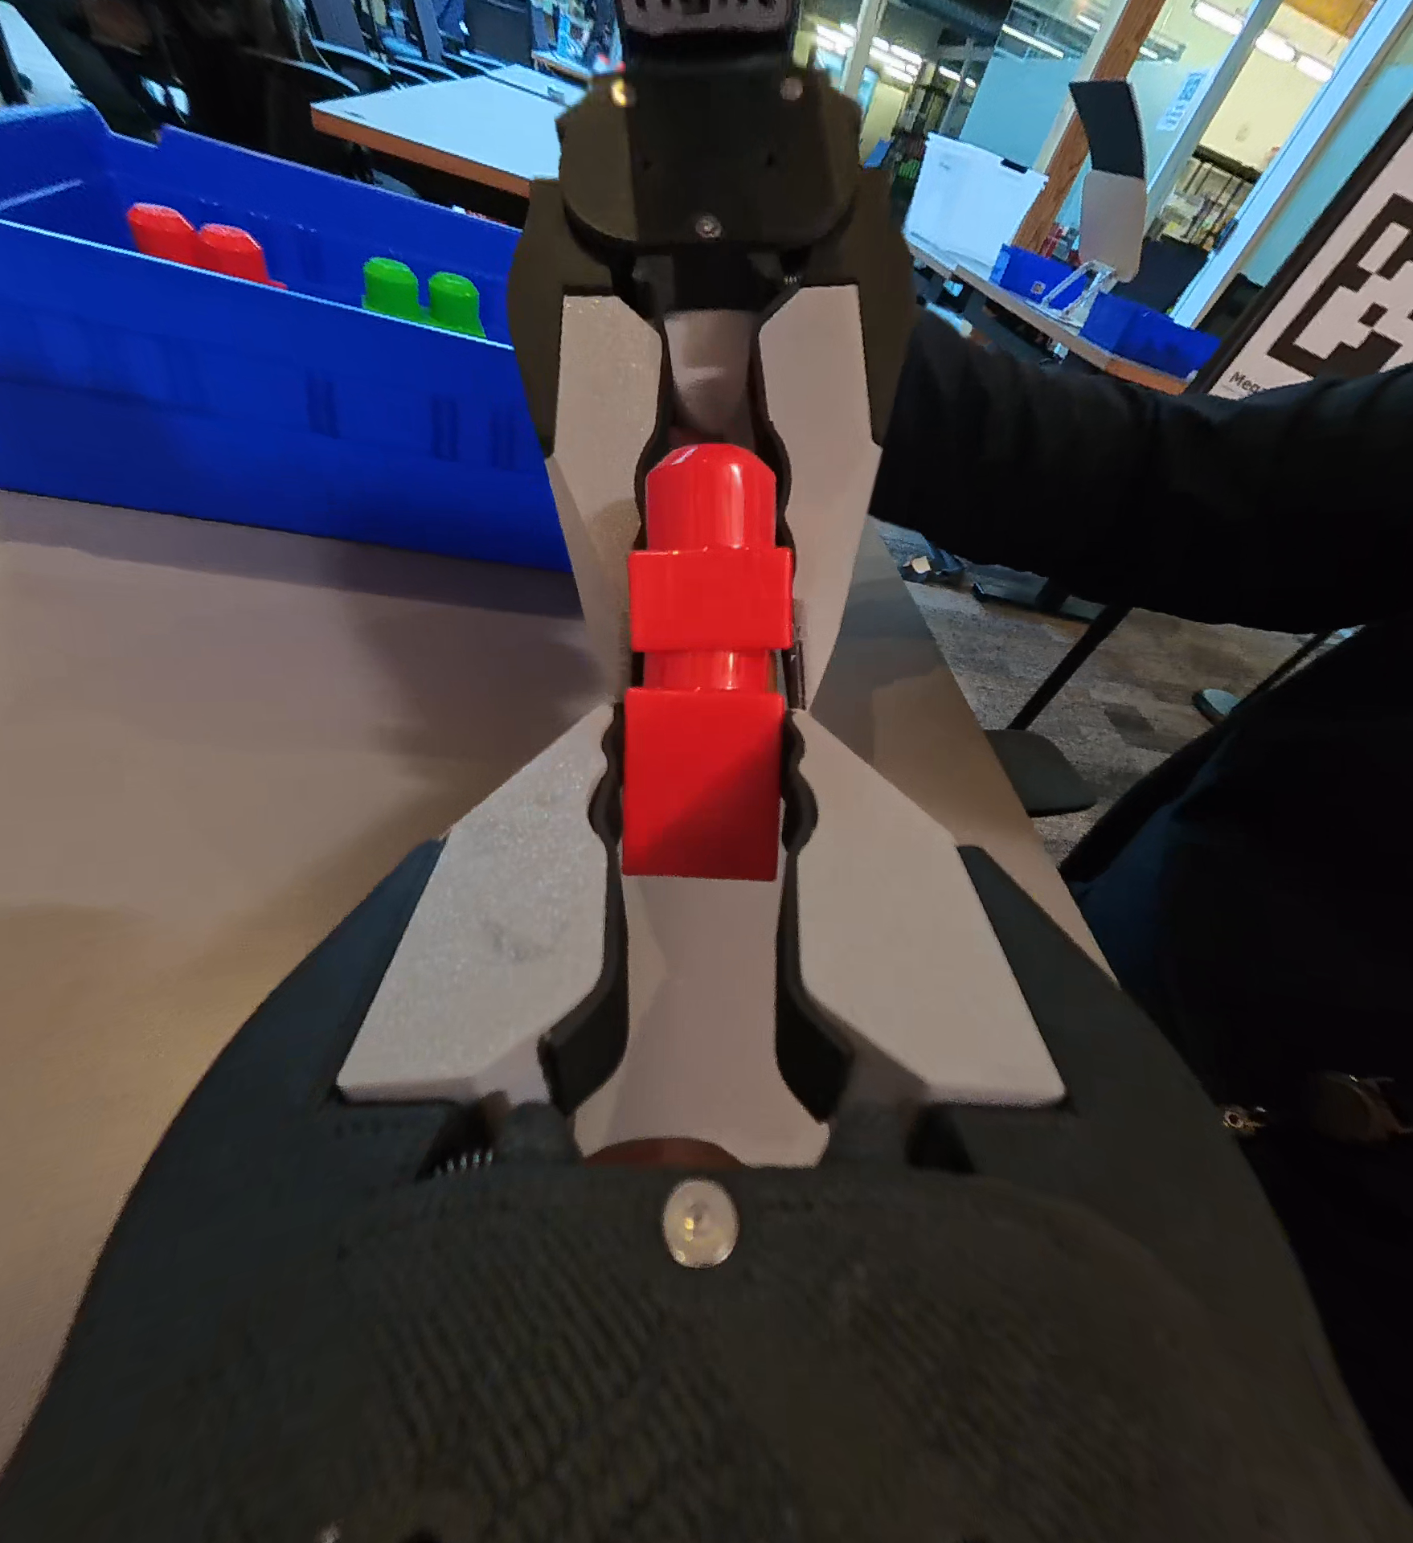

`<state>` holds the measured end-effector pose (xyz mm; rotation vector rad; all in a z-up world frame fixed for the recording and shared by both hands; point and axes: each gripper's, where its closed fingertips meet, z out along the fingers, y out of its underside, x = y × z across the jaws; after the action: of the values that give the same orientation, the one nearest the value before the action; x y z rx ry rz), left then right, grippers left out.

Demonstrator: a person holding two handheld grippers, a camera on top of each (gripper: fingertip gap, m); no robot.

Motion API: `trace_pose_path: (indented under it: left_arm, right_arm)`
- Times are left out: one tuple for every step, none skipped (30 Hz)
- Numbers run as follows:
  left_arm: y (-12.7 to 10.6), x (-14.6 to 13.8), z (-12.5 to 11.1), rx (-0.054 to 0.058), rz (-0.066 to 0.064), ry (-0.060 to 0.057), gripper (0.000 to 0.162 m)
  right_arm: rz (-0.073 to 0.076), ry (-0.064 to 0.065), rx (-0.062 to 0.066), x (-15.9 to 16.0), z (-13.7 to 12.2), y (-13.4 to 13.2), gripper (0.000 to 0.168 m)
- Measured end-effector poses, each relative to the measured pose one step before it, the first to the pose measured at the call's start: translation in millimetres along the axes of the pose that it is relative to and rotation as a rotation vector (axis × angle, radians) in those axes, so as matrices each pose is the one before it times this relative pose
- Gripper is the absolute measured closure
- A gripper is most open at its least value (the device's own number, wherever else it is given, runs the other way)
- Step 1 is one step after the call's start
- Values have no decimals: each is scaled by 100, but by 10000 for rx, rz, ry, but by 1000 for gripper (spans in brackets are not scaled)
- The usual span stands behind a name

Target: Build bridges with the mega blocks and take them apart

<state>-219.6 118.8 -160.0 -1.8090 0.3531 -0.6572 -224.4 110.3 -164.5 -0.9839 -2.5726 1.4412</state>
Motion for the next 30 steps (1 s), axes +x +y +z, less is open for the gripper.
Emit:
trace_pose_path:
  left_arm:
    - [54, 176, 2, -45, -18, 143, 128]
    - [-72, 152, -28, 67, -38, 132, 128]
    - [-5, -17, -26, 52, 7, 17, 128]
    - [-13, -93, -42, 43, 31, -51, 128]
    - [-89, 5, -61, 82, 40, -4, 128]
    - [-122, 49, -65, 99, 29, 22, 128]
    - [-170, 29, -18, 130, 11, 22, 128]
    - [-151, 81, 35, 121, -36, 69, 128]
    - [-150, 152, 41, 102, -18, 100, 128]
    - [-207, 105, 8, 140, 40, 51, 128]
    - [-180, 89, -7, 125, 29, 42, 128]
    - [-84, 40, -3, 50, 3, 25, 128]
    - [-93, -93, -21, 62, -9, -62, 128]
    - [-76, -59, -6, 60, -44, -16, 128]
    - [-66, 10, 0, 60, -87, 35, 128]
    - [-100, -71, -3, 81, -65, -23, 128]
    - [-63, -45, -1, 54, -65, -11, 128]
    - [-14, -51, -23, 7, -37, -16, 128]
    - [-42, -70, -45, 21, 18, -49, 128]
    - [-53, -3, -67, 27, 0, 2, 128]
    - [-32, 33, -66, 11, -33, 37, 128]
    - [-45, -43, -47, 28, -17, -13, 128]
    - [11, -83, -22, -8, -15, -39, 128]
    - [84, 10, 22, -45, -14, 16, 128]
    - [61, -2, 48, -24, 13, 0, 128]
    - [16, 17, 67, -1, 17, -4, 128]
    - [-4, 104, 79, 2, 18, 44, 128]
    - [28, 122, 74, -28, 48, 42, 128]
    - [58, 33, 75, -47, 96, -35, 128]
    - [161, -86, 28, -103, 75, -93, 128]
  right_arm:
    - [-160, 98, -250, -8, 41, 234, 135]
    - [-272, 218, -180, 96, 64, 104, 135]
    - [-179, 150, -140, 51, 60, 11, 134]
    - [-38, 83, -107, 84, 18, -33, 134]
    - [51, -35, -36, 5, -12, -102, 134]
    - [90, -101, 3, -49, -66, -120, 134]
    - [120, -110, 18, -61, -129, -130, 134]
    - [142, -126, -5, -97, -184, -97, 134]
    - [134, -138, -10, -146, -179, -78, 134]
    - [87, -89, 49, -121, -190, -133, 134]
    - [55, -62, 93, -93, -169, -150, 134]
    - [69, -82, 83, -116, -155, -122, 134]
    - [64, -76, 103, -100, -129, -137, 134]
    - [44, -74, 138, -96, -119, -174, 134]
    - [33, -17, 98, -5, -69, -128, 135]
    - [6, 30, 51, 64, -50, -97, 135]
    - [-16, 52, 25, 61, -14, -68, 135]
    - [-23, 69, -4, 60, -7, -36, 134]
    - [-50, 105, 0, 89, -29, -61, 135]
    - [-66, 89, 37, 52, -81, -124, 134]
    - [-35, 28, 65, -16, -153, -161, 134]
    - [11, 15, 86, 7, -196, -176, 135]
    - [40, 4, 102, 36, -179, -176, 135]
    - [74, -18, 81, 38, -148, -111, 135]
    - [76, 3, 48, 89, -87, -32, 135]
    - [62, -49, 17, -2, 10, 64, 135]
    - [69, -142, -79, -147, 164, 250, 135]
    - [64, -110, -175, -109, 277, 375, 135]
    - [21, -14, -177, 14, 329, 354, 135]
    - [-31, 45, -160, 74, 264, 300, 134]
